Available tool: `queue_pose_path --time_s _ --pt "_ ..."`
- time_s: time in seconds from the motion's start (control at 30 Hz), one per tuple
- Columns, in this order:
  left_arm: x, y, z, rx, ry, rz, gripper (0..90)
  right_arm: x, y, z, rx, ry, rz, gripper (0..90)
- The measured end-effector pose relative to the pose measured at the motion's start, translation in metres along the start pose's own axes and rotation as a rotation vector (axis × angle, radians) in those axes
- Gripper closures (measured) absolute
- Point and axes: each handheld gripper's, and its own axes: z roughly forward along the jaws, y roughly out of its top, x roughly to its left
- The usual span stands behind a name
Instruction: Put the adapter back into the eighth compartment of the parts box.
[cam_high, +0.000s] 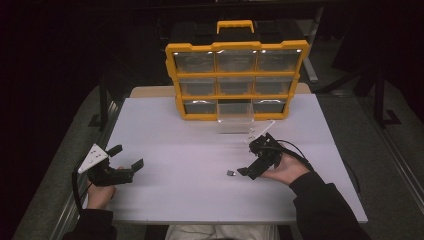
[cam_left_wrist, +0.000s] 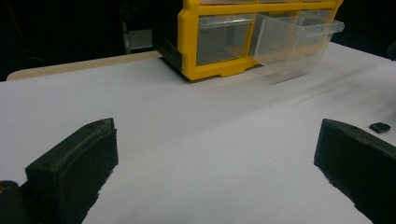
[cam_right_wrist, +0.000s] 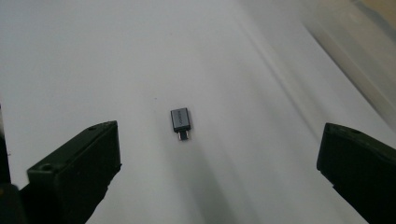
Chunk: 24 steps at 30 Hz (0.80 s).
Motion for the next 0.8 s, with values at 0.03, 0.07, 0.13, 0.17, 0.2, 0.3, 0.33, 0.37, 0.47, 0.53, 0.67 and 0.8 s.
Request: queue_pose_path --time_s 0.03,0.07,0.13,0.17,0.2,0.3,0.33,0.37,0.47,0.53,0.67,0.8 --pt "0.0 0.0 0.0 -0.001 0.0 -0.002 0.0 0.0 0.001 0.002 0.004 0.003 -0.008 0.0" --pt "0.0 0.0 0.0 -0.001 0.0 -0.002 0.0 0.001 0.002 0.003 0.008 0.005 -0.01 0.0" --pt "0.0 0.0 0.0 0.0 0.0 0.0 0.0 0.002 0.004 0.006 0.015 0.012 -0.018 0.0" --pt "0.0 0.0 0.0 0.001 0.0 0.003 0.0 0.003 0.005 0.007 0.017 0.013 -0.022 0.0" --pt "0.0 0.0 0.0 0.001 0.001 0.006 0.0 0.003 0.006 0.009 0.022 0.015 -0.029 0.0" --pt "0.0 0.0 0.0 0.003 0.0 0.007 0.0 0.004 0.007 0.011 0.028 0.018 -0.033 0.0" --pt "-0.001 0.0 0.0 0.002 -0.001 0.008 0.0 0.005 0.007 0.013 0.03 0.02 -0.034 0.0" --pt "-0.001 0.0 0.0 0.003 -0.001 0.009 0.0 0.006 0.009 0.016 0.039 0.024 -0.042 0.0" --pt "0.0 0.0 0.0 0.003 -0.002 0.009 0.0 0.007 0.01 0.019 0.051 0.03 -0.048 0.0" --pt "-0.001 0.0 0.0 0.003 -0.002 0.008 0.0 0.007 0.01 0.021 0.056 0.034 -0.05 0.0" --pt "-0.001 0.0 0.001 0.002 -0.004 0.007 0.0 0.008 0.01 0.027 0.074 0.041 -0.056 0.0" --pt "-0.001 0.0 0.001 0.003 -0.006 0.008 0.0 0.009 0.011 0.033 0.098 0.058 -0.065 0.0"
